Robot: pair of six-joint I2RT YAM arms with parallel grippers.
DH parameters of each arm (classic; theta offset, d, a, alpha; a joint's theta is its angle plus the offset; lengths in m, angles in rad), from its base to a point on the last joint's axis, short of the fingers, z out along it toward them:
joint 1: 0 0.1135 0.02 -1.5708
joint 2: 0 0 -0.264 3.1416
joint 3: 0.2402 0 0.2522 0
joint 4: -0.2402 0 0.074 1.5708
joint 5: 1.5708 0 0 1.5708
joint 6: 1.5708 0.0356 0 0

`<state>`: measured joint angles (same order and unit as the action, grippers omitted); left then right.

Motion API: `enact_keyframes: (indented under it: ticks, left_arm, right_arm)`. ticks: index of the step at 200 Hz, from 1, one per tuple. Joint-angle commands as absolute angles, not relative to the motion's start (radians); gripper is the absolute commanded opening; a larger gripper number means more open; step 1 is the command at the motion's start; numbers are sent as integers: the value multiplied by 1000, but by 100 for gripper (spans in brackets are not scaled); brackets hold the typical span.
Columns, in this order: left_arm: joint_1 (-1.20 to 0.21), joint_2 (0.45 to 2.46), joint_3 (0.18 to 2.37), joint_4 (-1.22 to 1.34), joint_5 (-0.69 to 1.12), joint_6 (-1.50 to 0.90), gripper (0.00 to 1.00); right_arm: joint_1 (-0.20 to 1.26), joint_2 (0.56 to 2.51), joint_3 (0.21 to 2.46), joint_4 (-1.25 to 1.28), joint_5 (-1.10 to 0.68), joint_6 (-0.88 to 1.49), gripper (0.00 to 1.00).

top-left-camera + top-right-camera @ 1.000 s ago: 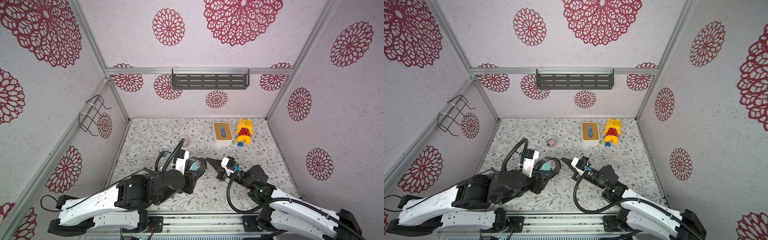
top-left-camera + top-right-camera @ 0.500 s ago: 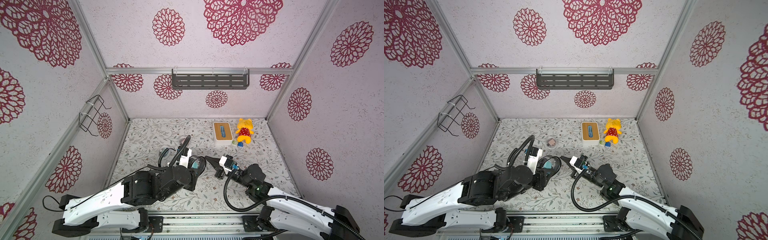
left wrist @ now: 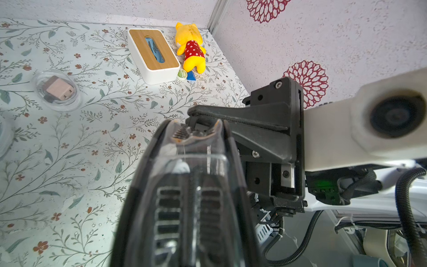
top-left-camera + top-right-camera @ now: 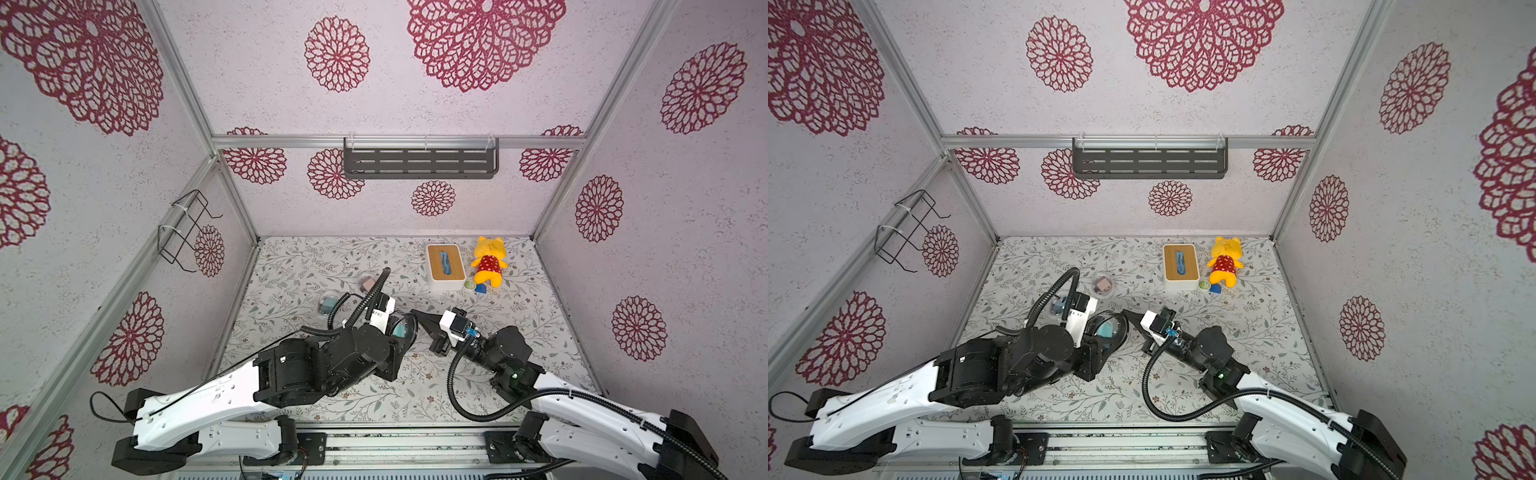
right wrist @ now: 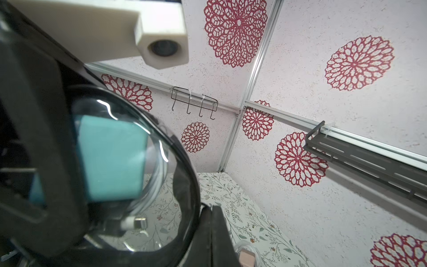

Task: Pack away charging kits
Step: Zip the zipper on the storage bag.

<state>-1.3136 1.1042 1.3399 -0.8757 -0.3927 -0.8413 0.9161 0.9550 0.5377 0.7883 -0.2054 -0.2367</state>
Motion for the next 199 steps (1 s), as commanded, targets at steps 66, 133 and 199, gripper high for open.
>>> enact_keyframes:
  ticks: [66,133,199]
  left_arm:
    - [-1316,1065,1261,-835,-294,-829,0]
    - [-1316,1067,1238,-818,-304,-842,0]
    - [-1280,1130,1250,-766,-243,-816,0]
  right_arm:
    - [863,940,651,888,-187,-182,0]
    - [852,982,705,862,-243,-125,0]
    - [853,983,678,867,-298,-112,0]
